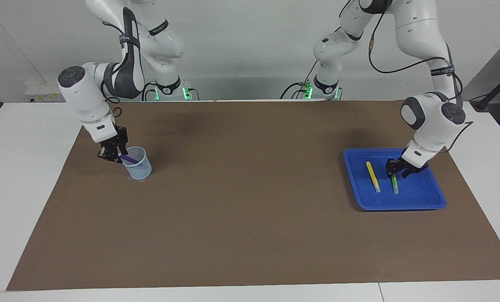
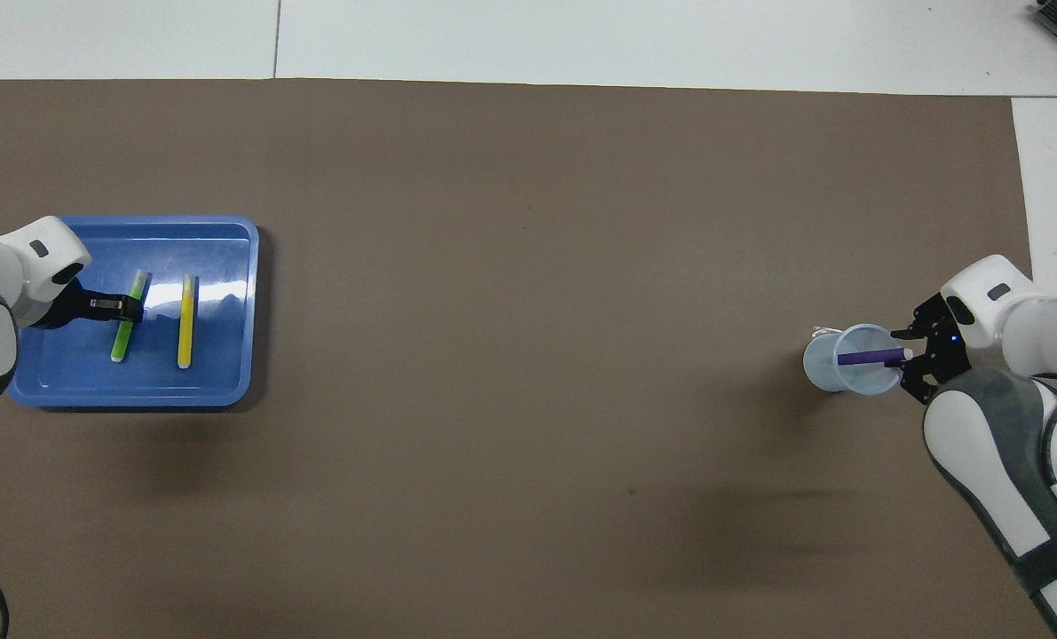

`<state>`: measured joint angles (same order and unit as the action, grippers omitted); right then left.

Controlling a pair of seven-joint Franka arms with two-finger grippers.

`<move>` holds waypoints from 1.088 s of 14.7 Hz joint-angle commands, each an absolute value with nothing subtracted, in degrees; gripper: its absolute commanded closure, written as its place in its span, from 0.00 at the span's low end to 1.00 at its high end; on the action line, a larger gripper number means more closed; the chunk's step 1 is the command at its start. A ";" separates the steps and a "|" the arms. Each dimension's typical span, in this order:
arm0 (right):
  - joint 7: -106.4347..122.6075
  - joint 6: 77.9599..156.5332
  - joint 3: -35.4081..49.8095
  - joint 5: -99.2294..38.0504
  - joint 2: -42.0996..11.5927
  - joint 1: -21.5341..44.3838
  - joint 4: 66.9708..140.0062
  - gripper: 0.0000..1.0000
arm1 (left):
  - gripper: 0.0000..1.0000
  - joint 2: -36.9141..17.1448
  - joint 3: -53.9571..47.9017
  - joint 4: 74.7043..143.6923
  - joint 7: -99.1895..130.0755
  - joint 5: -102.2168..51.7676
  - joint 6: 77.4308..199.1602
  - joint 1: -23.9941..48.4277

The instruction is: Right arm passes pens to left for tray arrangement

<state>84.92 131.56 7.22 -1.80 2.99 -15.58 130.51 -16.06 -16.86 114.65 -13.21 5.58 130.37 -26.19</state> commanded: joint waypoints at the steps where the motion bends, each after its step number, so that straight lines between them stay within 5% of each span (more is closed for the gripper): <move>1: 85.78 132.28 7.82 -0.26 3.08 -16.61 131.40 0.73 | 0.39 -15.47 -17.40 108.82 -12.04 6.33 120.88 -26.02; 4: 84.38 132.01 7.91 -0.26 3.08 -16.08 131.31 1.00 | 0.38 -12.93 -17.84 106.79 -9.07 5.98 114.80 -25.58; 9: 80.43 129.39 8.09 -0.88 3.25 -14.51 128.95 1.00 | 0.35 -7.39 -18.54 104.94 8.22 -6.22 108.38 -24.35; 16: 74.01 109.81 8.09 -2.72 3.69 -12.66 113.93 1.00 | 0.32 -1.33 -18.81 100.98 39.85 -19.58 100.02 -19.87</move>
